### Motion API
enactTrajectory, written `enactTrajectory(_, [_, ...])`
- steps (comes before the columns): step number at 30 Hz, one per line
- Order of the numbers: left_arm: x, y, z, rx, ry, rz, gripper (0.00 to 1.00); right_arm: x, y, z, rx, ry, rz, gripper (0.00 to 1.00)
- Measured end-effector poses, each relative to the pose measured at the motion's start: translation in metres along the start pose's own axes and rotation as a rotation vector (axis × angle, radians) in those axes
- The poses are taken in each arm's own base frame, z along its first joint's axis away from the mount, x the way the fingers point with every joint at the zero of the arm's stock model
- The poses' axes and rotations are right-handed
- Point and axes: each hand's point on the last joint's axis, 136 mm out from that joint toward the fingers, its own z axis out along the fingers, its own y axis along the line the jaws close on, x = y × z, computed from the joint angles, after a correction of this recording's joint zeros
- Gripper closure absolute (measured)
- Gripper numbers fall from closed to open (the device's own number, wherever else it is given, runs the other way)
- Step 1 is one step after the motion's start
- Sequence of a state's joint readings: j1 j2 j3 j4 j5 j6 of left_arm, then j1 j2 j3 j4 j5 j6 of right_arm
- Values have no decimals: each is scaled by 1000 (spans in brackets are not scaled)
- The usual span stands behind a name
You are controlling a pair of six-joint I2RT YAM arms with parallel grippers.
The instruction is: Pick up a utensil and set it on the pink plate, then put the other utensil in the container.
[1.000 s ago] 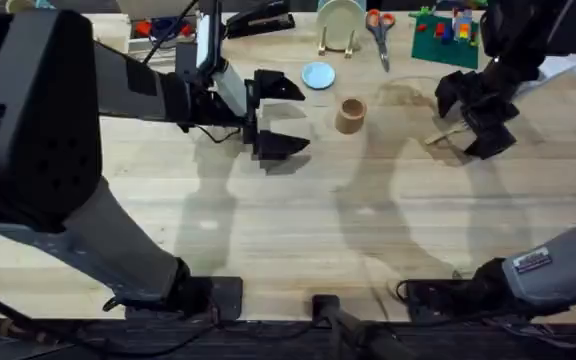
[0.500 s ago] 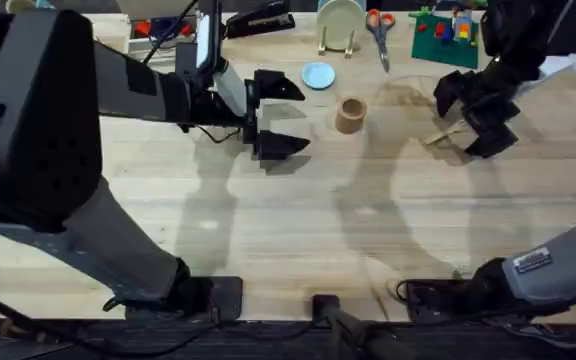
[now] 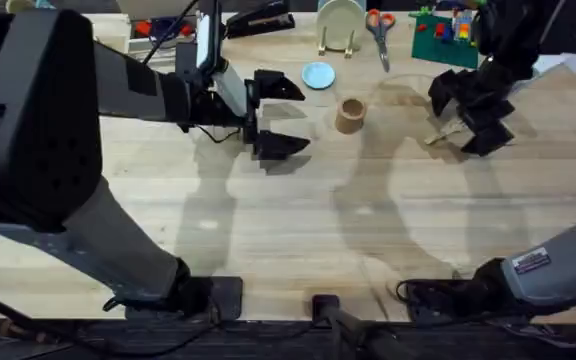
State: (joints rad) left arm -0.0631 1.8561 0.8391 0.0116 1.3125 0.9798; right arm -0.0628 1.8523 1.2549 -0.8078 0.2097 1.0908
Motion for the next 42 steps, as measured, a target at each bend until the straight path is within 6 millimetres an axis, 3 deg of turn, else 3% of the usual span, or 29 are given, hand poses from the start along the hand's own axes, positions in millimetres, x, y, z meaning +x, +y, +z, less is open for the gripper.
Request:
enactTrajectory(3, [0,0,0,0,0,0,7,0,0,0,0,0,0,7])
enactTrajectory(11, [0,0,0,0,0,0,6,5,6,-1,-19,11,-35,371])
enactTrajectory(14, [0,0,0,0,0,0,6,8,7,-2,-24,20,-42,526])
enactTrajectory(19, [0,0,0,0,0,0,6,10,5,-2,-16,31,-57,925])
enactTrajectory(20, [0,0,0,0,0,0,6,10,6,-3,-18,31,-58,953])
enactTrajectory(37, [0,0,0,0,0,0,6,11,5,-5,-19,36,-101,973])
enactTrajectory(42, [0,0,0,0,0,0,6,21,0,-11,-32,72,-158,973])
